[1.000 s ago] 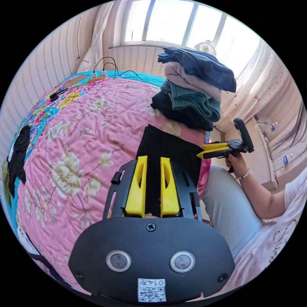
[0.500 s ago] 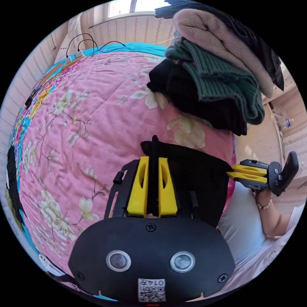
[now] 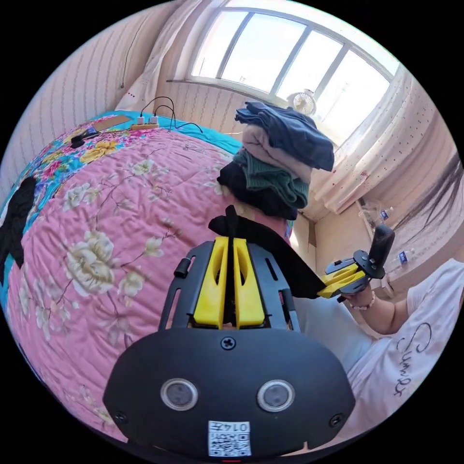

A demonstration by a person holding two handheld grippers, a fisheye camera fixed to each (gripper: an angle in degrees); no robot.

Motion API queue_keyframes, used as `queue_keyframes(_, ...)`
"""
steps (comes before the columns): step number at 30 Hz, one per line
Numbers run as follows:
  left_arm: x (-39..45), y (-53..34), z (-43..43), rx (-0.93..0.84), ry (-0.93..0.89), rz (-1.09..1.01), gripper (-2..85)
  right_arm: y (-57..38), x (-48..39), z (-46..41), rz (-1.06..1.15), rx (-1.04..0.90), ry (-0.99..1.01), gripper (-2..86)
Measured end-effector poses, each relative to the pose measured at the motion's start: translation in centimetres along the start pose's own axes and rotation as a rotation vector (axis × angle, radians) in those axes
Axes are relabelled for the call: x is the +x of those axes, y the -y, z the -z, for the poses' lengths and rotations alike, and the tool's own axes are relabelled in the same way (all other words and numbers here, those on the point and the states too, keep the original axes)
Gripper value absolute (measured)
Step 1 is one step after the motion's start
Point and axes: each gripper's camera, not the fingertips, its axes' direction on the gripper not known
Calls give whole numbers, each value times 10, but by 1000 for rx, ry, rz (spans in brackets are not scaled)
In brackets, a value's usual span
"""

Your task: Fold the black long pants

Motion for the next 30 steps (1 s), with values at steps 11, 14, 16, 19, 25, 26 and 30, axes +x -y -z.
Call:
queue_keyframes(11, -62, -225, 285, 267, 221, 327, -6, 35, -209, -155, 516, -243, 420, 18)
queue_keyframes(14, -91, -304, 369, 343, 334, 477, 6, 43, -286, -224, 650, -292, 457, 25)
queue_keyframes(16, -107, -358, 415, 361, 403, 613, 35, 41, -328, -273, 686, -349, 502, 32)
queue_keyframes(19, -112, -460, 473, 422, 516, 847, 45, 17, -377, -356, 748, -529, 534, 51)
queue_keyframes(25, -70, -592, 494, 430, 572, 1030, 32, -14, -378, -429, 741, -747, 524, 62)
queue_keyframes(26, -62, -607, 489, 425, 590, 1050, 31, -11, -374, -438, 745, -759, 487, 62)
queue_keyframes(30, -49, -654, 469, 509, 570, 1169, 52, 10, -371, -472, 766, -786, 372, 64)
